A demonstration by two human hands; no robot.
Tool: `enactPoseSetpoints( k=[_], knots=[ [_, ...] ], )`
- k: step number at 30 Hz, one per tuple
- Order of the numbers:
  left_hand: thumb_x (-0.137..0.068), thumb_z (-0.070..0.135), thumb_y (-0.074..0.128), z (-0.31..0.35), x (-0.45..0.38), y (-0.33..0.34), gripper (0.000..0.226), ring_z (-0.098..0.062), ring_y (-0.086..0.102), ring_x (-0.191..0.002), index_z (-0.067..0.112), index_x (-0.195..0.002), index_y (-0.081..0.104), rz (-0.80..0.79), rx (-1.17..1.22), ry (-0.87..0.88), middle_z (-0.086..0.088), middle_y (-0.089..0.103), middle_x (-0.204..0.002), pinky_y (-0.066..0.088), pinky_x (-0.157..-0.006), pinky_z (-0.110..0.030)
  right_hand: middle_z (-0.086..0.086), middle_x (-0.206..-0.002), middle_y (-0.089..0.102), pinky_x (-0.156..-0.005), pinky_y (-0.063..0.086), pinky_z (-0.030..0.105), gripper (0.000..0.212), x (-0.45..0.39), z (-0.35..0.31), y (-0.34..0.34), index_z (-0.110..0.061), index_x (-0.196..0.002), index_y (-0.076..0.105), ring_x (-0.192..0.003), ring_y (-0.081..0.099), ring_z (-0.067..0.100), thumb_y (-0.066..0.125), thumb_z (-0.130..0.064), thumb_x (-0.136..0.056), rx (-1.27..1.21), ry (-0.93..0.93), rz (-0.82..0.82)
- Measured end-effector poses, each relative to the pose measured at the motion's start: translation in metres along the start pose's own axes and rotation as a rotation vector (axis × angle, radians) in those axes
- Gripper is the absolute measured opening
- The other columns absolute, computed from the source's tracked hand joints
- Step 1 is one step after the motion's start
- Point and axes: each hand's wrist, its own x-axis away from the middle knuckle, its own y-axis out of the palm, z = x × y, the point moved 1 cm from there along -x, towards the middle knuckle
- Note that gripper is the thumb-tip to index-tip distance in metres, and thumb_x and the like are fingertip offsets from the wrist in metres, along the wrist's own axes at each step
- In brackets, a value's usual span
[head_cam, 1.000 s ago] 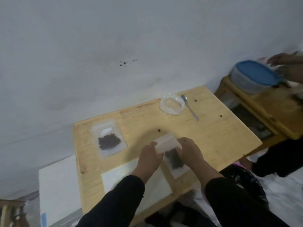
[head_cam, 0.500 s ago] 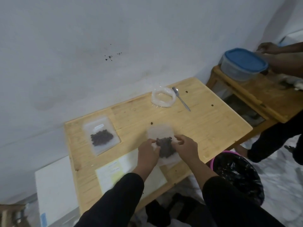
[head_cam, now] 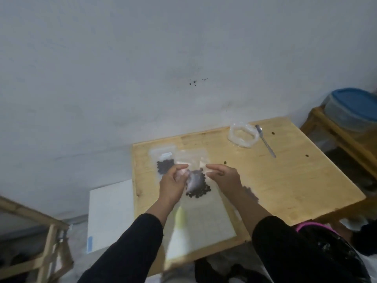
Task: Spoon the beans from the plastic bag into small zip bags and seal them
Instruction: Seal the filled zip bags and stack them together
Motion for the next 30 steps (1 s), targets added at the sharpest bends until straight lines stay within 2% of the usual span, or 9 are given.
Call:
enactPoseSetpoints(
  k=[3, 5, 8, 12, 16, 18, 23, 27, 30],
  knots=[
    [-0.088, 0.015, 0.062, -0.014, 0.008, -0.035, 0.018, -0.012, 0.06, -0.092, 0.03, -0.098, 0.065, 0.095, 0.079, -0.048, 0.002, 0.064, -0.108, 0.046, -0.071, -0.015, -0.001, -0.094, 0.066, -0.074, 0.044, 0.024, 0.028, 0.004, -0.004, 0.031, -0.019, -0.109, 0.069, -0.083, 0.057, 0.013, 0.062, -0.014, -0.083, 0.0, -0.031, -0.053],
    [-0.088, 0.011, 0.062, -0.026, 0.017, -0.057, 0.021, -0.009, 0.06, -0.08, 0.029, -0.098, 0.066, 0.167, 0.108, -0.083, -0.001, 0.066, -0.1, 0.045, -0.064, -0.01, 0.003, -0.108, 0.067, -0.08, 0.045, 0.028, 0.029, 0.007, 0.0, 0.051, -0.017, -0.112, 0.068, -0.096, 0.06, 0.019, 0.058, -0.015, -0.085, 0.1, -0.03, -0.068],
    [-0.088, 0.011, 0.061, -0.047, 0.031, -0.085, 0.025, -0.013, 0.061, -0.085, 0.033, -0.098, 0.066, 0.266, 0.095, -0.133, -0.003, 0.067, -0.099, 0.046, -0.071, -0.018, 0.006, -0.122, 0.064, -0.09, 0.039, 0.022, 0.031, 0.017, 0.017, 0.071, -0.01, -0.118, 0.064, -0.113, 0.057, 0.021, 0.055, -0.015, -0.088, 0.333, -0.001, -0.066],
    [-0.09, 0.009, 0.059, -0.069, 0.052, -0.11, 0.023, -0.014, 0.057, -0.095, 0.029, -0.1, 0.065, 0.335, 0.11, -0.187, 0.001, 0.063, -0.105, 0.045, -0.079, -0.023, 0.01, -0.122, 0.062, -0.099, 0.037, 0.026, 0.032, 0.032, 0.045, 0.088, -0.007, -0.12, 0.062, -0.114, 0.055, 0.023, 0.055, -0.018, -0.091, 0.441, 0.091, -0.096],
    [-0.089, 0.009, 0.06, -0.089, 0.068, -0.12, 0.027, -0.02, 0.06, -0.098, 0.035, -0.094, 0.065, 0.358, 0.095, -0.226, 0.0, 0.063, -0.1, 0.05, -0.087, -0.033, 0.013, -0.116, 0.062, -0.096, 0.04, 0.031, 0.031, 0.039, 0.053, 0.1, -0.007, -0.118, 0.063, -0.107, 0.056, 0.026, 0.055, -0.018, -0.09, 0.45, 0.09, -0.044],
    [-0.089, 0.009, 0.06, -0.094, 0.073, -0.121, 0.028, -0.02, 0.06, -0.095, 0.037, -0.093, 0.065, 0.358, 0.094, -0.244, 0.0, 0.062, -0.097, 0.05, -0.087, -0.033, 0.013, -0.114, 0.062, -0.094, 0.04, 0.029, 0.03, 0.041, 0.053, 0.104, -0.007, -0.117, 0.064, -0.106, 0.057, 0.027, 0.055, -0.018, -0.09, 0.447, 0.078, -0.04],
    [-0.09, 0.008, 0.059, -0.101, 0.079, -0.117, 0.028, -0.007, 0.056, -0.092, 0.034, -0.098, 0.065, 0.31, 0.107, -0.255, 0.001, 0.061, -0.102, 0.051, -0.091, -0.035, 0.011, -0.108, 0.063, -0.085, 0.04, 0.024, 0.023, 0.043, 0.051, 0.113, -0.007, -0.106, 0.068, -0.1, 0.059, 0.024, 0.057, -0.018, -0.089, 0.42, 0.074, -0.022],
    [-0.09, 0.009, 0.059, -0.1, 0.079, -0.114, 0.034, -0.016, 0.061, -0.091, 0.041, -0.095, 0.065, 0.267, 0.106, -0.242, 0.007, 0.062, -0.098, 0.053, -0.089, -0.041, 0.01, -0.108, 0.062, -0.084, 0.039, 0.023, 0.016, 0.04, 0.048, 0.116, -0.008, -0.1, 0.067, -0.101, 0.058, 0.024, 0.059, -0.015, -0.088, 0.412, 0.102, 0.002],
    [-0.092, 0.01, 0.056, -0.1, 0.077, -0.113, 0.039, -0.023, 0.061, -0.083, 0.048, -0.094, 0.063, 0.242, 0.076, -0.24, 0.0, 0.063, -0.095, 0.055, -0.085, -0.042, 0.01, -0.105, 0.061, -0.079, 0.04, 0.024, 0.011, 0.038, 0.047, 0.119, -0.009, -0.093, 0.066, -0.095, 0.057, 0.023, 0.057, -0.013, -0.087, 0.427, 0.117, 0.008]
  ],
)
